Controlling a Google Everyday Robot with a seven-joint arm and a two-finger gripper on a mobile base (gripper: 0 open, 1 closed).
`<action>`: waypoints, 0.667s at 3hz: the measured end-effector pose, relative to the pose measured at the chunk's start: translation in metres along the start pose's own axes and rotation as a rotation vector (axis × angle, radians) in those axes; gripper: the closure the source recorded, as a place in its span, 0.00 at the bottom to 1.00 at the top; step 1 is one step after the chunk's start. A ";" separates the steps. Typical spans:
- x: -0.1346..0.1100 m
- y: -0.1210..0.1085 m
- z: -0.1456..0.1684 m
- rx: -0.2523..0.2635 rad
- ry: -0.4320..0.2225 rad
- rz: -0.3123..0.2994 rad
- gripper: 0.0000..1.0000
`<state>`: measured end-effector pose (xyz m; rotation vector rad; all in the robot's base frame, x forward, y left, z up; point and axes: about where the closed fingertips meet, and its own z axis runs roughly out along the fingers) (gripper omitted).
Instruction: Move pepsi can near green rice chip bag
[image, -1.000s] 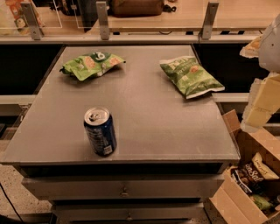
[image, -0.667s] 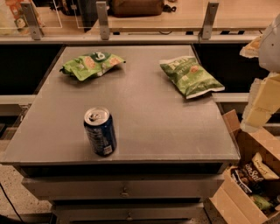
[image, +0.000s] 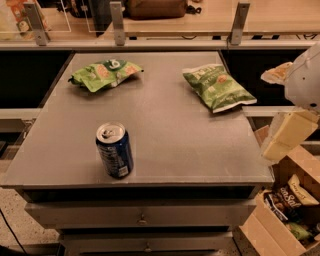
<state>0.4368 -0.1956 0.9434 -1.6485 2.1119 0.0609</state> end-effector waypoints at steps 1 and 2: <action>-0.009 0.006 0.025 -0.032 -0.154 0.005 0.00; -0.037 0.014 0.054 -0.098 -0.321 -0.015 0.00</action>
Offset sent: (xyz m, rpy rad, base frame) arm 0.0188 0.0938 -0.0570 0.5035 0.0098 0.2228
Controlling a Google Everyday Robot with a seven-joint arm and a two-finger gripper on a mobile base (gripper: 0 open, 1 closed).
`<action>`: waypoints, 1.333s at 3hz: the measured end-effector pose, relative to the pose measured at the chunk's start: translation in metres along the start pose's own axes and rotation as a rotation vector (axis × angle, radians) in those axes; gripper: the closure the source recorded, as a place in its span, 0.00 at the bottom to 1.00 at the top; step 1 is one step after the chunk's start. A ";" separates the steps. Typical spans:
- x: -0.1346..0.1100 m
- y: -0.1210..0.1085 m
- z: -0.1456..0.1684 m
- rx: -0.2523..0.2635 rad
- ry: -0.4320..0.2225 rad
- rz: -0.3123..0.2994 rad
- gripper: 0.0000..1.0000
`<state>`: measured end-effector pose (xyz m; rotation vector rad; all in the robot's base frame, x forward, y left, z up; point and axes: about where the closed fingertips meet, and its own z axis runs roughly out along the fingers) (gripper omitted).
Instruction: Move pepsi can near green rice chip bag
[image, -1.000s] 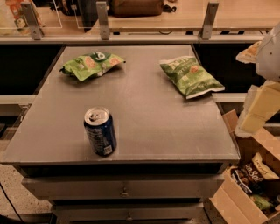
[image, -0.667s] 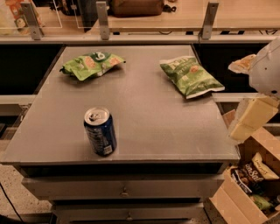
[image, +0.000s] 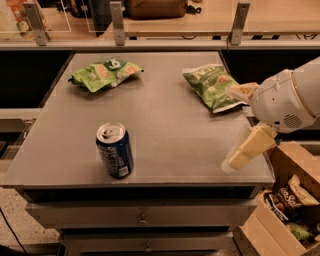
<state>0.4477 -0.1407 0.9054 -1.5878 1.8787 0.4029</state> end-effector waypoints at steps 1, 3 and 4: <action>-0.020 0.006 0.046 -0.080 -0.141 -0.024 0.00; -0.088 0.038 0.123 -0.306 -0.405 -0.096 0.00; -0.088 0.038 0.123 -0.306 -0.405 -0.096 0.00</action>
Offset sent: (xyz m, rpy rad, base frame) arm 0.0151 0.1596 -0.0607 0.4366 0.1010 0.3547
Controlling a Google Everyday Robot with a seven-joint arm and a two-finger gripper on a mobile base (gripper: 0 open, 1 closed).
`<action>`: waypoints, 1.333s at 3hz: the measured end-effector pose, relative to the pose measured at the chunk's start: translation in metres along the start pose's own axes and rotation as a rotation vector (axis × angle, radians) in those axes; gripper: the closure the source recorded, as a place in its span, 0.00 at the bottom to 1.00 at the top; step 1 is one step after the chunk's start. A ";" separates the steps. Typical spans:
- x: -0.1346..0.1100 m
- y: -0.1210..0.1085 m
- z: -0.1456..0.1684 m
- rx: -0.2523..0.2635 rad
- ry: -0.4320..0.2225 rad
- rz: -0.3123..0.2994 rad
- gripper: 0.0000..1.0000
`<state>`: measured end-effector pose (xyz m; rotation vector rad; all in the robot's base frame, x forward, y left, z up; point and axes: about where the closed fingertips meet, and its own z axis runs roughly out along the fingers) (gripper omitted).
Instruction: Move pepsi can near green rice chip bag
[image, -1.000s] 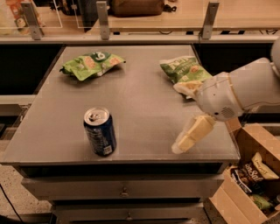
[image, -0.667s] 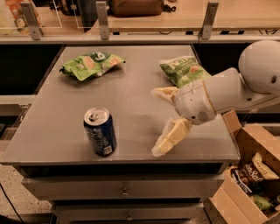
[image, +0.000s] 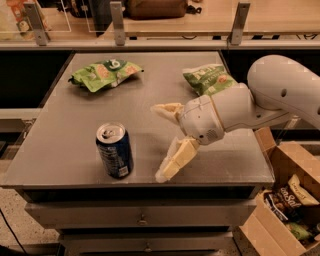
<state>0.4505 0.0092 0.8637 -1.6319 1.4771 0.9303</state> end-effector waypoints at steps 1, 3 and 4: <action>-0.005 0.000 0.013 -0.002 -0.076 -0.026 0.00; -0.023 -0.007 0.058 -0.070 -0.263 -0.078 0.00; -0.025 -0.007 0.073 -0.105 -0.281 -0.062 0.16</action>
Offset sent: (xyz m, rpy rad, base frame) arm 0.0074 0.0658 -0.0046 0.3320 -0.0491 0.1184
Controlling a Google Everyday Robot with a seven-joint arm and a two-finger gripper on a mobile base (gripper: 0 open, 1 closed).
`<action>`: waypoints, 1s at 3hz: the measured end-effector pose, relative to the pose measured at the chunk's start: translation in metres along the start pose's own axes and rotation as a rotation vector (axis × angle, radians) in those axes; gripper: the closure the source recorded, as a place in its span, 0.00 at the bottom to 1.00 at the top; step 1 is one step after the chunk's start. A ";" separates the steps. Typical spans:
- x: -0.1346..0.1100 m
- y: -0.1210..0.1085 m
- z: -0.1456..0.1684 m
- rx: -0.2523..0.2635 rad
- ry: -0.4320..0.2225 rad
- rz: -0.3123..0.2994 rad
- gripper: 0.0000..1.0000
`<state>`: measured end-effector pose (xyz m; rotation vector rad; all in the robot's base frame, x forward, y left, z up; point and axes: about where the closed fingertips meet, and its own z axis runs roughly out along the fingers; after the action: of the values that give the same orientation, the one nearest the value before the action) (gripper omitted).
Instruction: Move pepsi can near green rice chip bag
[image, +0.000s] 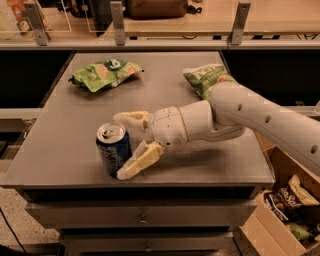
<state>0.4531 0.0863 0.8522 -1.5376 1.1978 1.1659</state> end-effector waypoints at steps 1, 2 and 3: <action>-0.002 0.001 0.007 -0.017 0.023 0.045 0.40; -0.006 0.006 0.005 -0.031 -0.002 0.077 0.63; -0.007 0.008 0.002 -0.031 -0.035 0.102 0.85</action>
Offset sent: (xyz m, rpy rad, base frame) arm -0.0098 -0.0039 0.0084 0.0147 0.1319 0.0149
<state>0.4448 0.0877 0.8582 -1.4875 1.2521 1.2778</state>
